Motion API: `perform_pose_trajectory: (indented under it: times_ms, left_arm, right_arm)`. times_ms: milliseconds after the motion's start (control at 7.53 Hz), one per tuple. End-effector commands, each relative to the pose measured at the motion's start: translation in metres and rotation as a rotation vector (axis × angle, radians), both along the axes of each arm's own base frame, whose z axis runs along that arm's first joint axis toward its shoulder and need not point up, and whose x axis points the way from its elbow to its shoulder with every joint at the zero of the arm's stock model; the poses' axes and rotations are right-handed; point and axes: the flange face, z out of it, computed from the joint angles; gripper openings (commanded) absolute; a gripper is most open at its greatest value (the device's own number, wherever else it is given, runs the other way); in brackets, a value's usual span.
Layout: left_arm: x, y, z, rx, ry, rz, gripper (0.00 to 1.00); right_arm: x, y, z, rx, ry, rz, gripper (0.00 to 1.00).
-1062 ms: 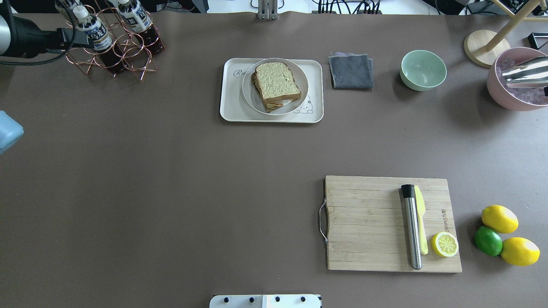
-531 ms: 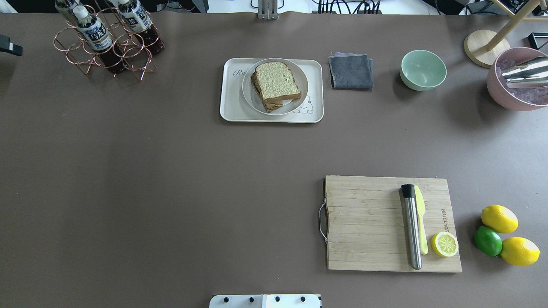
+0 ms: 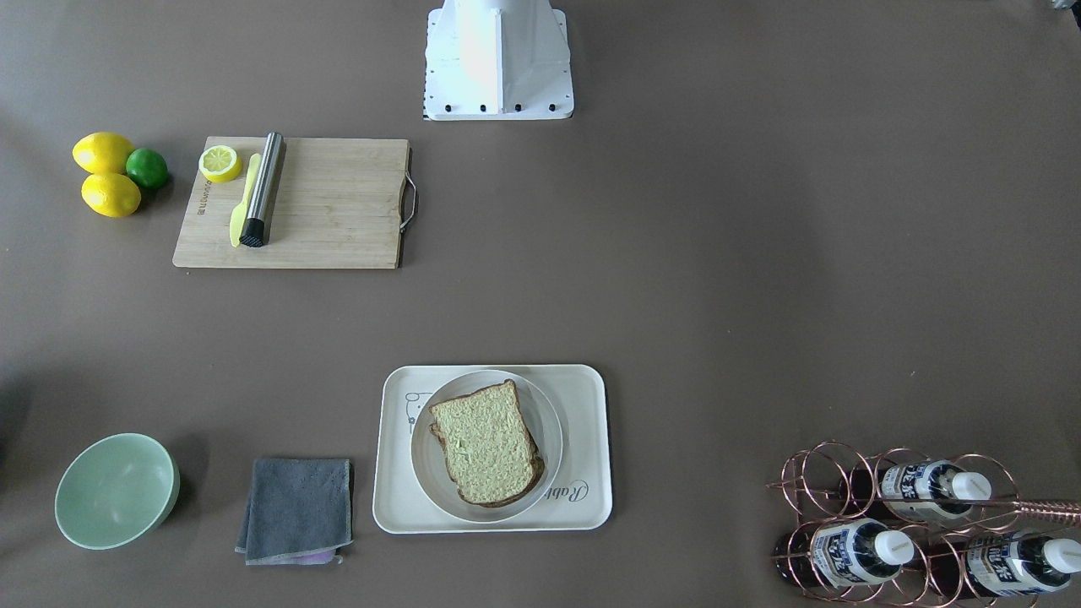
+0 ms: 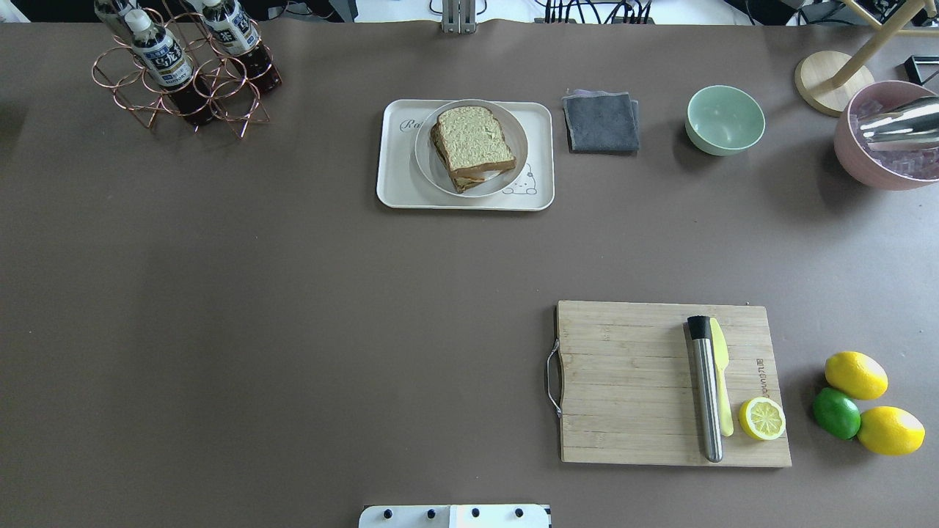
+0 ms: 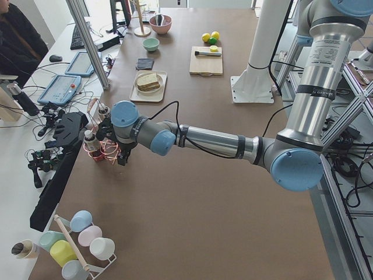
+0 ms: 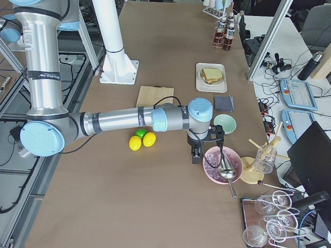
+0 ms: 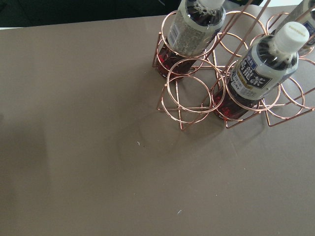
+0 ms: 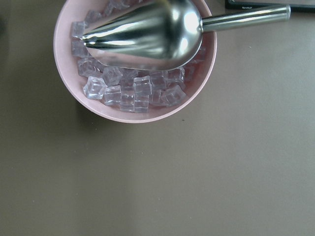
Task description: Make sandwich and place on tray
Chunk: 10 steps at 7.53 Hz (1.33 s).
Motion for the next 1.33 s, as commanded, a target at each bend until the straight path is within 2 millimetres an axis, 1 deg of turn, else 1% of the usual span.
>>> perform_pose_trajectory:
  times_ms: [0,133,265,398,531,664,796,929,1062,1195]
  left_arm:
    - [-0.045,-0.015,-0.012,0.031,-0.062,0.082,0.97]
    - [-0.061,-0.010,-0.005,0.049,-0.071,0.085,0.98]
    - [-0.061,-0.003,0.007,0.029,-0.071,0.086,0.98]
    - [-0.058,0.011,0.035,-0.021,-0.074,0.091,0.98]
    - [-0.060,0.017,0.049,-0.043,-0.107,0.086,0.97]
    - [-0.060,0.033,0.075,-0.085,-0.120,0.086,0.98]
    - [-0.060,0.049,0.099,-0.123,-0.124,0.089,0.98]
    - [-0.060,0.070,0.121,-0.160,-0.119,0.090,0.98]
    - [-0.060,0.079,0.128,-0.173,-0.113,0.089,0.98]
    - [-0.063,0.081,0.129,-0.176,-0.110,0.083,0.98]
  right_arm:
    - [0.023,0.051,0.044,-0.019,-0.022,-0.038,0.99]
    - [0.024,0.074,0.068,-0.049,-0.030,-0.053,0.99]
    - [0.034,0.092,0.083,-0.085,-0.030,-0.024,0.99]
    - [0.042,0.092,0.082,-0.093,-0.027,-0.002,0.99]
    - [0.044,0.078,0.070,-0.078,-0.028,0.010,0.99]
    - [0.044,0.059,0.050,-0.096,-0.033,0.043,0.99]
    - [0.045,0.054,0.045,-0.099,-0.033,0.051,0.99]
    - [0.045,0.051,0.040,-0.090,-0.033,0.051,0.99]
    - [0.043,0.045,0.037,-0.083,-0.032,0.046,0.99]
    - [0.042,0.045,0.040,-0.090,-0.032,0.046,0.99]
